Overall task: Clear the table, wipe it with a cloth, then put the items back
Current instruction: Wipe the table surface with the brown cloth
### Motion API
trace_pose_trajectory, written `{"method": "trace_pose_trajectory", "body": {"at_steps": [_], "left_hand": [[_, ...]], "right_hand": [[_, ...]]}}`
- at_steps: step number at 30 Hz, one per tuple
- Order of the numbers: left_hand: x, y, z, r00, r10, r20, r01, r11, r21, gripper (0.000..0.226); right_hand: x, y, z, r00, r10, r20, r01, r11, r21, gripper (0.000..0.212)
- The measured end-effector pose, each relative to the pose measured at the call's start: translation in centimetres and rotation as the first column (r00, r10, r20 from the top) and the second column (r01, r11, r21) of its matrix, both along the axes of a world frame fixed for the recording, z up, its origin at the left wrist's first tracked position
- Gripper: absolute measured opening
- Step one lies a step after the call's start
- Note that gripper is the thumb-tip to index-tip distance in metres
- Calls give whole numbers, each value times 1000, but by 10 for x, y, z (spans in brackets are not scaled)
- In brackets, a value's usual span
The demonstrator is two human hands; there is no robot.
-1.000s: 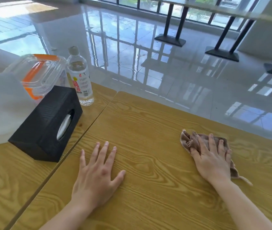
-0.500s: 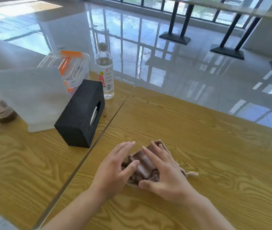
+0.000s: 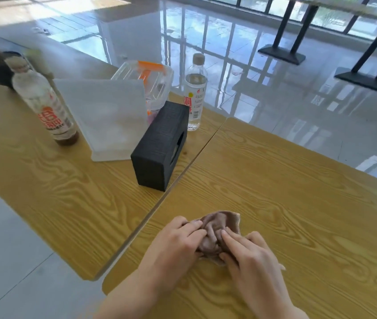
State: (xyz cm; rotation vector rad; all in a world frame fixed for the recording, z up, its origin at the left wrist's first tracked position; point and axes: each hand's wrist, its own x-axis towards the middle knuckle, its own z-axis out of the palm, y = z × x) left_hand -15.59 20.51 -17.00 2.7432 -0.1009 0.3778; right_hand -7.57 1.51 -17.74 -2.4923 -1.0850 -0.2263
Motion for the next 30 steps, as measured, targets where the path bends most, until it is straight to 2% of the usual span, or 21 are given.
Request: {"method": "trace_pose_trajectory", "body": {"at_steps": [3,10,13,16,24,27,30], "left_hand": [[-28,34,-2,999,33,-13,-33,999,28,34],[-69,112,19,996,88,35,-91,991,96,24],[-88,145,16,977,213,1,-213,976,43,37],[-98,170,17,957,291,21,-291,956,27,39],[-100,215,22,924,355,142,-360,933,8,38],[-100,225,13,909,406,96,-408,913,-3,37],[-102,225,2,878,472,-86,-476,879,-34,53]], "right_hand": [[-24,37,-1,999,46,19,-47,998,40,43],[-53,123,15,976,118,-181,-105,992,75,39],[-62,159,19,967,162,-199,-144,984,101,33],[-68,188,21,965,170,-199,-141,978,152,26],[-70,245,27,978,175,-113,-144,959,244,41],[-69,258,17,976,180,-119,-154,968,200,42],[-69,260,6,976,188,-109,-177,979,107,43]]}}
